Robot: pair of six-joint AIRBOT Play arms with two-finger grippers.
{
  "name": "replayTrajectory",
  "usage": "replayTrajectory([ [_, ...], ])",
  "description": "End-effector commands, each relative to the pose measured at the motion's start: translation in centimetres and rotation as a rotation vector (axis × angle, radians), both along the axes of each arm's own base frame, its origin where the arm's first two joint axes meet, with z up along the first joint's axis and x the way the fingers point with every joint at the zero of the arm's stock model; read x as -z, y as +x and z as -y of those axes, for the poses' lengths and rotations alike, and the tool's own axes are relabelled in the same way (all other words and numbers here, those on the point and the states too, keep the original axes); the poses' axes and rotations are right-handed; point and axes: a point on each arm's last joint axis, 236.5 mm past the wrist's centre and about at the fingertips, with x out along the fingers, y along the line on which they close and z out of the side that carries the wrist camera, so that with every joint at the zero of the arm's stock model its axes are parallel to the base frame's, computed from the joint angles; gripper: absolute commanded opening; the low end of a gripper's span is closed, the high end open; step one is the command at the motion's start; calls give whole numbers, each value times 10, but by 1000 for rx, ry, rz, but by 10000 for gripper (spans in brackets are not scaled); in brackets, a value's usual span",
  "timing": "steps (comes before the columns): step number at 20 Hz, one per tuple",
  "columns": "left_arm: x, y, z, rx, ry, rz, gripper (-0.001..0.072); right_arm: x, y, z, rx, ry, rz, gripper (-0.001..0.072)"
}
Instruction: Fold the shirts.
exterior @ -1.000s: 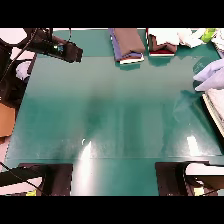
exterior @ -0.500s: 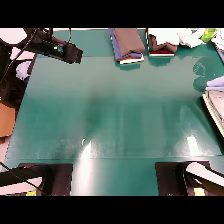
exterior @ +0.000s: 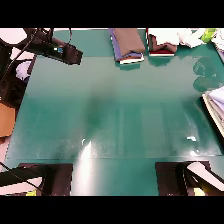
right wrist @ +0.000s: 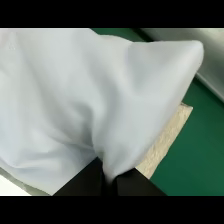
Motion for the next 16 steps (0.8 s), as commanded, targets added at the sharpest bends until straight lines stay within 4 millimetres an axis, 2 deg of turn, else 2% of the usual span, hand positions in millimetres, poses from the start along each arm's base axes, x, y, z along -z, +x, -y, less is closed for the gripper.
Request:
replayTrajectory([
  [1, 2, -3, 0, 3, 5, -14, 20, 44, -25, -3, 39, 56, -71, 20],
  [3, 3, -3, 0, 2, 5, -17, 20, 57, -42, 1, 53, 47, -137, 24],
  [4, 3, -3, -1, 1, 5, -17, 20, 59, -48, 4, 58, 38, -163, 136],
  [5, 3, -3, -1, 1, 5, -17, 20, 62, -51, 5, 63, 36, -168, 406],
  [6, 2, -3, 0, 1, 4, -16, 21, 64, -53, 6, 74, 42, -162, 579],
  [7, 2, -3, 0, 1, 4, -16, 20, 63, -48, 4, 75, 49, -134, 595],
  [8, 2, -3, 0, 1, 4, -16, 20, 56, -31, 2, 58, 53, -72, 594],
  [9, 2, -3, 0, 1, 4, -16, 20, 45, -5, -1, 24, 49, 10, 593],
  [11, 2, -3, 0, 1, 4, -16, 21, 12, 57, -18, -94, 28, 160, 592],
  [13, 2, -3, 0, 1, 3, -15, 21, -18, 122, -62, -276, 37, 271, 592],
  [14, 2, -3, 0, 1, 2, -14, 21, -29, 153, -95, -384, 54, 310, 592],
  [16, 0, 0, 1, -1, -4, -2, 21, -38, 196, -166, -589, 95, 343, 592],
])
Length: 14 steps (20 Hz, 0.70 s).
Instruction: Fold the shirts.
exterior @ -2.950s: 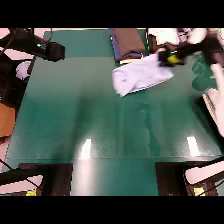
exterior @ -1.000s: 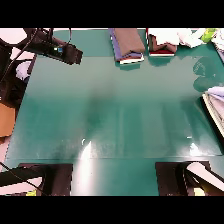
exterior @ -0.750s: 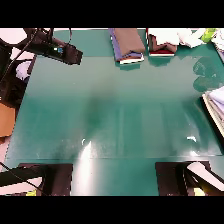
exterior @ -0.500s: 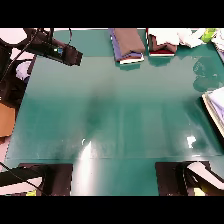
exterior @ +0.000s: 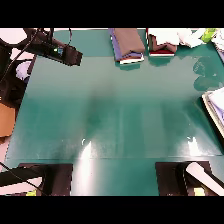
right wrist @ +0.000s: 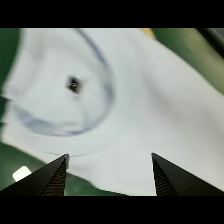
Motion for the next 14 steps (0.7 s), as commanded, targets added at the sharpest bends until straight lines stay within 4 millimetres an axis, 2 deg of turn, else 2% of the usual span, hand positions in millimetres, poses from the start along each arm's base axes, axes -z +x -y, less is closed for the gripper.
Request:
replayTrajectory([
  [1, -4, 4, 1, -4, -10, 25, 21, -25, 78, -123, -349, 60, 109, 592],
  [4, -4, 5, 1, -4, -8, 25, 21, -6, 101, -225, -622, 100, 52, 582],
  [5, -4, 4, 1, -3, -8, 24, 21, 3, 104, -256, -703, 112, 28, 551],
  [7, -7, 7, 1, -6, -15, 38, 21, 20, 105, -305, -828, 125, -18, 549],
  [8, -7, 7, 2, -6, -16, 41, 21, 26, 104, -325, -877, 127, -31, 484],
  [10, -7, 7, 2, -6, -16, 40, 21, 33, 104, -356, -949, 128, -39, 191],
  [11, -7, 7, 2, -6, -16, 40, 21, 36, 103, -366, -973, 128, -42, 16],
  [14, -8, 7, 2, -6, -16, 41, 21, 36, 99, -378, -1003, 131, -45, 21],
])
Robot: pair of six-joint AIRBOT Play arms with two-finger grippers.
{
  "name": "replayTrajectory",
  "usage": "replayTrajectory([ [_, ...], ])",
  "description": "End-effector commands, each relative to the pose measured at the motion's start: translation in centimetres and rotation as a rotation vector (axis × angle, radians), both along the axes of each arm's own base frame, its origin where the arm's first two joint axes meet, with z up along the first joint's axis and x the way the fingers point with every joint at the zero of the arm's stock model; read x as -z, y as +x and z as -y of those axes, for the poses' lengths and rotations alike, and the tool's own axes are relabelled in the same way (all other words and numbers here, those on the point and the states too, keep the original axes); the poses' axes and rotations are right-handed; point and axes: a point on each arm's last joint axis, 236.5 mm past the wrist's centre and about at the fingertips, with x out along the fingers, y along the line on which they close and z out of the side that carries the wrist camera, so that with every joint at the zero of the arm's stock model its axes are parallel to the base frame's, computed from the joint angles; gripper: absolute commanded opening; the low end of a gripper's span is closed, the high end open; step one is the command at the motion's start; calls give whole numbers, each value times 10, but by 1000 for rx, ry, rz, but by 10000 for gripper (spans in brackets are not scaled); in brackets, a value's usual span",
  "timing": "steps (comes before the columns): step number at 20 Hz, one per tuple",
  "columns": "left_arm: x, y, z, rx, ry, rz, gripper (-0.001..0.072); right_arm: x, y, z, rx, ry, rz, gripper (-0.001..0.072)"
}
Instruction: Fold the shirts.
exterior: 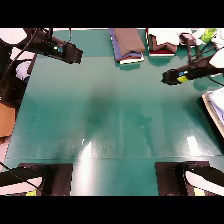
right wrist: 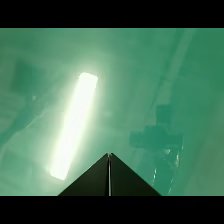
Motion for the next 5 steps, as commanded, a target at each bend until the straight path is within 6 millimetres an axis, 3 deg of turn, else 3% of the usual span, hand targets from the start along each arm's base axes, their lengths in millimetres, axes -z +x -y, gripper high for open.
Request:
replayTrajectory([
  [1, -1, 0, 0, -1, -1, 3, 21, 4, -5, -25, -61, 2, -3, 21],
  [5, -1, 0, 0, -1, -1, 3, 21, 4, -2, -18, -41, 3, -7, 20],
])
